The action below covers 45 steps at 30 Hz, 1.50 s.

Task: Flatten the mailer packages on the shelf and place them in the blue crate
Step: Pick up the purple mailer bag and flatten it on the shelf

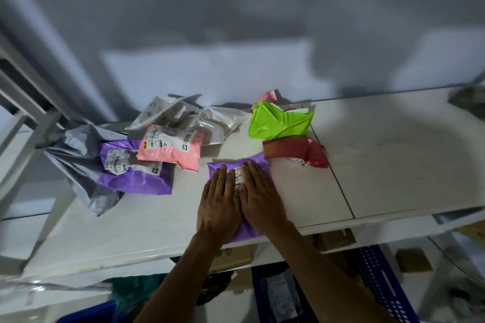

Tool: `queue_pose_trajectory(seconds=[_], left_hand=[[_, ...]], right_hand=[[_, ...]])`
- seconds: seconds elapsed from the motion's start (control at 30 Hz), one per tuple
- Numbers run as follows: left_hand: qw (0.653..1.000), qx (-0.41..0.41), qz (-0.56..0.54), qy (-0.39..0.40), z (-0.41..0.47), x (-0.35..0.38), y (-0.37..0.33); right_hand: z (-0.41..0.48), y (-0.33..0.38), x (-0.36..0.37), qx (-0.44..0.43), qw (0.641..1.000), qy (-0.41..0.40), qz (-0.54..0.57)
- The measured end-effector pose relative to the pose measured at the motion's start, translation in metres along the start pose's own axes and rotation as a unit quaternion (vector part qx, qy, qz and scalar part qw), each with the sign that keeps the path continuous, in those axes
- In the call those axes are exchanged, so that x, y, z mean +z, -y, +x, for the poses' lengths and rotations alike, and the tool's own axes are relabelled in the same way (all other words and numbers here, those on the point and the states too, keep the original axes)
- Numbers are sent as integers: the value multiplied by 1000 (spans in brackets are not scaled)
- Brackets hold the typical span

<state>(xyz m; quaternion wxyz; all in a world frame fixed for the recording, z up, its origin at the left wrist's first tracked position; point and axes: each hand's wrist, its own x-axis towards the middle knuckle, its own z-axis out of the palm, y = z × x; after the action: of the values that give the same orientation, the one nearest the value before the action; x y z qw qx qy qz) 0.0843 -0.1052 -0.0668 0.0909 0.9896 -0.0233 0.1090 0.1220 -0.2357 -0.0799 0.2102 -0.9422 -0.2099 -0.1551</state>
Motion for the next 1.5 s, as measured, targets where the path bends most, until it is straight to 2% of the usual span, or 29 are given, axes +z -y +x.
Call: queue_pose_trajectory(seconds=[0.13, 0.3, 0.43, 0.47, 0.53, 0.73, 0.87, 1.03, 1.2, 1.27, 1.37, 1.5], left_hand=[[1000, 2, 20, -2, 0, -3, -3], [1000, 1, 26, 16, -1, -11, -1], [998, 60, -24, -13, -15, -11, -2], [996, 75, -44, -19, -21, -8, -5], [994, 71, -78, -14, -34, -2, -8], [999, 25, -35, 17, -45, 3, -4], [999, 3, -43, 7, -50, -3, 4], [999, -16, -45, 13, -50, -8, 10], [999, 40, 3, 4, -51, -11, 29], [999, 31, 16, 1, -40, -20, 25], [999, 27, -31, -7, -15, -36, 12], [992, 70, -101, 8, 8, -18, 5]], right_hand=[[2, 0, 1, 20, 999, 42, -28], [6, 1, -14, -8, 995, 79, -59], [-23, 9, -17, -137, 986, 34, -94], [-32, 9, -16, -146, 985, 20, -92], [-43, 9, -17, -141, 986, 3, -92], [-45, 10, -16, -129, 989, 11, -68], [-54, 0, -24, -49, 997, 38, -37], [-58, -5, -26, -27, 997, 58, -34], [-61, -5, -33, -5, 998, 60, -14], [-51, -5, -33, 3, 998, 56, -12], [-23, -6, -32, -43, 998, 26, -35], [5, -6, -16, -128, 991, 22, -38]])
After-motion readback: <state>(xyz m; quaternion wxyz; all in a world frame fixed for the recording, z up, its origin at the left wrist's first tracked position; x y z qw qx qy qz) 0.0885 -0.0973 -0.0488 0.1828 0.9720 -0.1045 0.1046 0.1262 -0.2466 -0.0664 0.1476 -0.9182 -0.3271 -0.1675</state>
